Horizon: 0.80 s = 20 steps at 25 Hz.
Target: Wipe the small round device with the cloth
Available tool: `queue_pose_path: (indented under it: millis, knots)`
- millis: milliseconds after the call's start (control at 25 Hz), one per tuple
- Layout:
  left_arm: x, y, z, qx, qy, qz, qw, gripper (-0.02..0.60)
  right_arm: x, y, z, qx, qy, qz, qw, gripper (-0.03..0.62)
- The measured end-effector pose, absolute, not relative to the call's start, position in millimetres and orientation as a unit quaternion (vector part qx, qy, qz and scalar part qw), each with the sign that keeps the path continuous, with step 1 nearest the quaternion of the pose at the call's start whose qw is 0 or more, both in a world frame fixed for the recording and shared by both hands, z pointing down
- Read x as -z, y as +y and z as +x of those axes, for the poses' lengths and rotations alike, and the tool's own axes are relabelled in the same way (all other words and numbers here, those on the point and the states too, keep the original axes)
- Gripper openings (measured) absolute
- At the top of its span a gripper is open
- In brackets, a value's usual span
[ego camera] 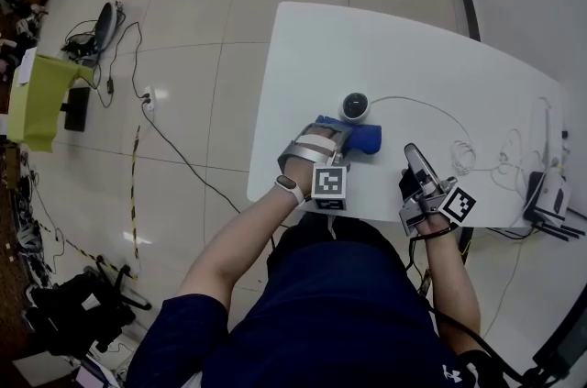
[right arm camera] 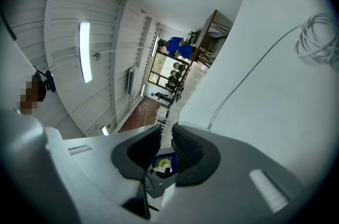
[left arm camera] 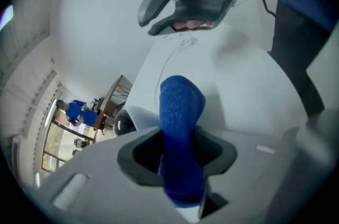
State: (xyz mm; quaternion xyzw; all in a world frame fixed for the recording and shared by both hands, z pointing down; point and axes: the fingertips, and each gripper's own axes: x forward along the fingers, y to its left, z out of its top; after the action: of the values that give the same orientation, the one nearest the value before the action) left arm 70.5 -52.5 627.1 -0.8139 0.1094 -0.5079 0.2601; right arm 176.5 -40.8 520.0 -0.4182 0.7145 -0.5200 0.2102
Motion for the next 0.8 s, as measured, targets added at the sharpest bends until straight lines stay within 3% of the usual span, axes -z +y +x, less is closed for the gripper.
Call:
queue_pose_path:
  millis: [120,440,640,800]
  knots:
    - [-607.0,-55.8,74.4,0.494,0.137,-0.841,0.174,0.149,-516.7,-42.1,181.1,0.515,0.715,-0.423,0.213,0.075]
    - [-539.9,-74.9,87.8,0.327,0.228,-0.898,-0.186,0.149,-511.5,-42.5,186.5,0.507,0.715,-0.426,0.223,0.071]
    - [-519.0,-101.1,56.7,0.236,0.258,-0.878,-0.328,0.148,-517.9,-37.5,195.6,0.51,0.707,-0.436,0.224,0.069]
    - [-535.9,-118.0,33.9,0.151,0.198,-0.836,-0.488,0.147,-523.3,-35.5,194.4,0.516,0.703,-0.435,0.225,0.063]
